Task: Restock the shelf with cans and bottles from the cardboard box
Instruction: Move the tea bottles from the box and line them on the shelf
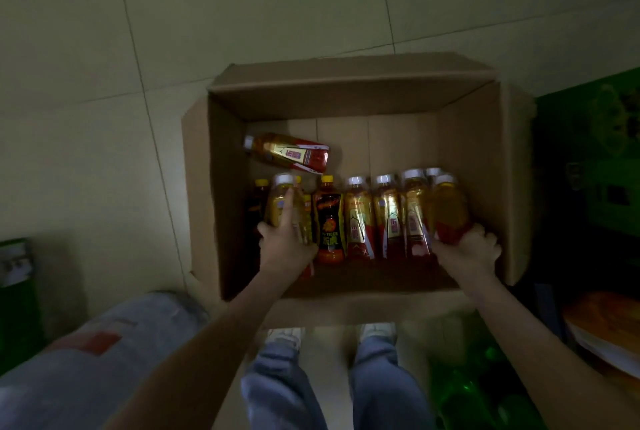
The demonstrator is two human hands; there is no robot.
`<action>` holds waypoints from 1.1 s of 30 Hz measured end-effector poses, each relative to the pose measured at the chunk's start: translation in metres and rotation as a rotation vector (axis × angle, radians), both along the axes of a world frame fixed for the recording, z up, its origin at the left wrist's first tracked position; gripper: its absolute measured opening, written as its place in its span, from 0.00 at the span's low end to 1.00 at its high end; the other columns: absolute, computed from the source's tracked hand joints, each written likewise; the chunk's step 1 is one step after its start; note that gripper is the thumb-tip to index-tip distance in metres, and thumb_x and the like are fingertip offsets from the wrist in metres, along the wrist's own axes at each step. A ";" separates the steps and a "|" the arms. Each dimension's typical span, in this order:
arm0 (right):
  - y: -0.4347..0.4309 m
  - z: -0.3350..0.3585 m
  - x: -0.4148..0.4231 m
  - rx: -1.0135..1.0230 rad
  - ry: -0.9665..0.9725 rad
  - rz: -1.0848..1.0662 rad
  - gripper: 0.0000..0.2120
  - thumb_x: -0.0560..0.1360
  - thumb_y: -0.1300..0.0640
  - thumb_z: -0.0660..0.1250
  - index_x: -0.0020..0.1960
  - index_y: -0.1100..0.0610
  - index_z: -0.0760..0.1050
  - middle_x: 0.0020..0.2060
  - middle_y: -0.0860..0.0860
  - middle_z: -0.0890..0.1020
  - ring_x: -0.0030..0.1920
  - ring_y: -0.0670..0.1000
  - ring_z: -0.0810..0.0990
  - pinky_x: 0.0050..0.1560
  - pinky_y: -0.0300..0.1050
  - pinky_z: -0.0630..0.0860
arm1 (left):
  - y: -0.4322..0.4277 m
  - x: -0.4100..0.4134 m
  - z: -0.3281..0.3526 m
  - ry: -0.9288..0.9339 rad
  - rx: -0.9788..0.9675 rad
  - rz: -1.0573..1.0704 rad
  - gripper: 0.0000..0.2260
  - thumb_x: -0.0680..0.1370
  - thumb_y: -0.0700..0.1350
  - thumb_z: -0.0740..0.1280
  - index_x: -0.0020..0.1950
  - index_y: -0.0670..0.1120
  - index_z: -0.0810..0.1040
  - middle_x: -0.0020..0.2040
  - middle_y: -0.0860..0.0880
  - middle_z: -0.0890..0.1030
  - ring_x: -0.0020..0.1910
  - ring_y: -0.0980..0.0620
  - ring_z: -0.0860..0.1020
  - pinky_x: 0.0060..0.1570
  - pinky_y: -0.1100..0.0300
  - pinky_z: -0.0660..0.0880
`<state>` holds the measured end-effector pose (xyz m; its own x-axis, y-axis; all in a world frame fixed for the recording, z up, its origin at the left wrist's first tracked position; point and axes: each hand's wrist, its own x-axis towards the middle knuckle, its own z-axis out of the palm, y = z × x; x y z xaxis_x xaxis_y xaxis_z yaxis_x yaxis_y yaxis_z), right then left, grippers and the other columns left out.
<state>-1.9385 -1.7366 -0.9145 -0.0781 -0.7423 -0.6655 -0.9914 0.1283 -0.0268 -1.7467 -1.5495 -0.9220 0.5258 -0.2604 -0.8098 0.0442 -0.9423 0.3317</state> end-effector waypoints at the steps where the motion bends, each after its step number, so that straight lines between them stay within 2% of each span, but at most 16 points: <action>1: 0.004 0.021 0.002 0.046 -0.076 -0.102 0.34 0.66 0.49 0.76 0.66 0.63 0.68 0.61 0.62 0.74 0.61 0.62 0.72 0.62 0.53 0.70 | -0.006 0.001 0.024 0.052 -0.049 0.037 0.48 0.71 0.44 0.73 0.73 0.70 0.40 0.66 0.39 0.60 0.62 0.33 0.68 0.65 0.43 0.69; 3: 0.016 0.076 0.009 0.174 -0.301 -0.338 0.26 0.68 0.53 0.75 0.63 0.57 0.73 0.53 0.57 0.80 0.52 0.57 0.79 0.54 0.53 0.77 | -0.021 0.004 0.078 0.166 -0.154 0.103 0.49 0.69 0.44 0.74 0.73 0.71 0.41 0.67 0.41 0.62 0.65 0.38 0.67 0.67 0.45 0.66; 5: 0.027 0.143 0.017 0.320 -0.544 -0.497 0.18 0.73 0.58 0.71 0.61 0.51 0.73 0.50 0.53 0.82 0.48 0.52 0.81 0.44 0.47 0.77 | -0.033 0.009 0.136 0.289 -0.314 0.149 0.52 0.63 0.49 0.76 0.70 0.76 0.42 0.66 0.46 0.70 0.65 0.42 0.72 0.65 0.42 0.69; 6: 0.032 0.177 0.021 0.364 -0.651 -0.539 0.18 0.73 0.58 0.70 0.61 0.49 0.72 0.50 0.52 0.82 0.48 0.51 0.81 0.42 0.46 0.77 | -0.038 0.011 0.166 0.356 -0.407 0.157 0.52 0.62 0.49 0.76 0.70 0.76 0.44 0.64 0.49 0.75 0.63 0.45 0.75 0.63 0.42 0.71; 8: 0.039 0.245 0.024 0.410 -0.826 -0.591 0.22 0.70 0.54 0.72 0.63 0.48 0.73 0.52 0.52 0.83 0.50 0.52 0.83 0.48 0.49 0.78 | -0.047 0.014 0.232 0.470 -0.546 0.142 0.51 0.66 0.41 0.75 0.74 0.71 0.46 0.61 0.50 0.78 0.59 0.49 0.79 0.60 0.43 0.74; 11: 0.044 0.346 0.022 0.412 -1.040 -0.572 0.36 0.62 0.48 0.77 0.68 0.49 0.71 0.56 0.53 0.83 0.55 0.55 0.83 0.58 0.59 0.76 | -0.056 0.018 0.339 0.543 -0.731 0.020 0.48 0.72 0.30 0.70 0.77 0.63 0.46 0.63 0.48 0.75 0.59 0.51 0.79 0.56 0.48 0.77; 14: 0.047 0.445 0.013 0.386 -1.207 -0.440 0.43 0.59 0.45 0.79 0.70 0.52 0.69 0.59 0.53 0.81 0.59 0.55 0.80 0.58 0.55 0.77 | -0.055 0.016 0.437 0.545 -0.869 -0.137 0.46 0.73 0.29 0.68 0.76 0.62 0.47 0.65 0.52 0.71 0.61 0.53 0.77 0.56 0.51 0.78; 16: 0.051 0.510 0.001 0.329 -1.262 -0.364 0.39 0.63 0.51 0.76 0.71 0.51 0.67 0.60 0.52 0.81 0.59 0.54 0.80 0.55 0.50 0.79 | -0.052 0.008 0.499 0.538 -0.926 -0.210 0.44 0.73 0.32 0.68 0.73 0.66 0.48 0.65 0.56 0.70 0.62 0.53 0.76 0.57 0.50 0.77; 18: 0.054 0.566 -0.014 0.257 -1.297 -0.293 0.37 0.62 0.54 0.74 0.69 0.48 0.67 0.59 0.51 0.81 0.59 0.53 0.80 0.54 0.50 0.79 | -0.050 -0.007 0.554 0.502 -0.993 -0.264 0.43 0.73 0.36 0.70 0.71 0.68 0.49 0.65 0.59 0.70 0.64 0.53 0.75 0.58 0.49 0.76; 22: 0.079 0.660 -0.048 0.088 -1.346 -0.269 0.35 0.62 0.51 0.78 0.64 0.39 0.67 0.55 0.43 0.82 0.57 0.46 0.81 0.56 0.49 0.77 | -0.045 -0.051 0.647 0.457 -1.117 -0.342 0.45 0.70 0.37 0.72 0.74 0.63 0.49 0.67 0.52 0.69 0.63 0.51 0.76 0.58 0.47 0.76; 26: 0.117 0.728 -0.100 -0.164 -1.425 -0.373 0.35 0.63 0.48 0.73 0.68 0.46 0.67 0.56 0.46 0.82 0.55 0.46 0.82 0.52 0.45 0.78 | -0.041 -0.104 0.720 0.456 -1.209 -0.526 0.45 0.72 0.33 0.71 0.75 0.61 0.48 0.68 0.51 0.69 0.64 0.50 0.76 0.61 0.47 0.75; 29: 0.147 0.772 -0.154 -0.305 -1.458 -0.390 0.34 0.64 0.49 0.73 0.68 0.46 0.66 0.55 0.47 0.82 0.54 0.47 0.82 0.49 0.44 0.80 | -0.036 -0.155 0.766 0.437 -1.269 -0.660 0.46 0.73 0.35 0.71 0.77 0.60 0.45 0.70 0.53 0.67 0.64 0.52 0.76 0.59 0.50 0.76; 33: 0.195 0.817 -0.245 -0.515 -1.443 -0.395 0.35 0.65 0.50 0.76 0.69 0.48 0.65 0.57 0.49 0.81 0.55 0.49 0.82 0.53 0.51 0.79 | -0.016 -0.247 0.807 0.435 -1.354 -0.765 0.49 0.70 0.41 0.75 0.77 0.60 0.43 0.71 0.51 0.66 0.63 0.52 0.76 0.58 0.50 0.77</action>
